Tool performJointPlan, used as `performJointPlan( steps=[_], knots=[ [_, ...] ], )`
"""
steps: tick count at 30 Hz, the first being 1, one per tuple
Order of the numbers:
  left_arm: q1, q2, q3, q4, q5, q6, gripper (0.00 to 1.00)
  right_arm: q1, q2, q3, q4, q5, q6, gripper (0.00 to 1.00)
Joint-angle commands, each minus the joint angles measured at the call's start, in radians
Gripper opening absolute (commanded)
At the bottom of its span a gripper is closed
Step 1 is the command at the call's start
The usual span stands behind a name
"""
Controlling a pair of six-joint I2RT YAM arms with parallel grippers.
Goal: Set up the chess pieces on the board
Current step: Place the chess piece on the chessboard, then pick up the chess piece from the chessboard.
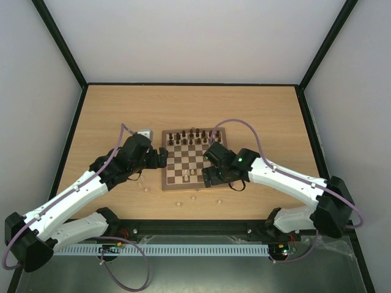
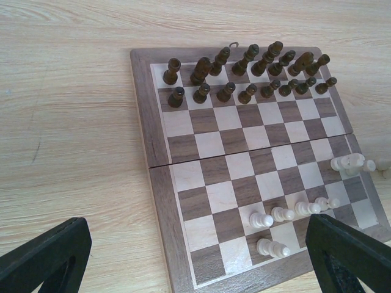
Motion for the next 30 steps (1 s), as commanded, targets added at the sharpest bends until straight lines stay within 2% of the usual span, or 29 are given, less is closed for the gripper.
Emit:
performJointPlan(
  steps=[1,12,16,20,24,27,30],
  knots=[
    [0.009,0.009,0.048,-0.011,-0.02,-0.003,0.99,0.004,-0.077,-0.077,0.036,0.013,0.019,0.99],
    [0.01,0.062,0.133,-0.007,-0.049,0.016,0.99,0.002,-0.241,-0.134,0.097,0.186,0.082,0.99],
    [0.01,0.076,0.157,-0.009,-0.064,0.021,0.99,0.0,-0.252,-0.108,0.108,0.22,0.077,0.99],
    [0.012,0.075,0.159,-0.001,-0.078,0.023,0.99,-0.001,-0.215,-0.029,0.137,0.163,0.035,0.99],
    [0.013,0.071,0.159,-0.001,-0.084,0.023,0.99,-0.014,-0.14,0.082,0.111,0.238,-0.011,0.99],
    [0.013,0.058,0.151,-0.003,-0.09,0.024,0.99,-0.067,-0.05,0.154,0.066,0.242,-0.04,0.99],
    [0.019,0.046,0.131,-0.002,-0.096,0.027,0.99,-0.151,0.022,0.179,0.057,0.148,-0.065,1.0]
  ],
)
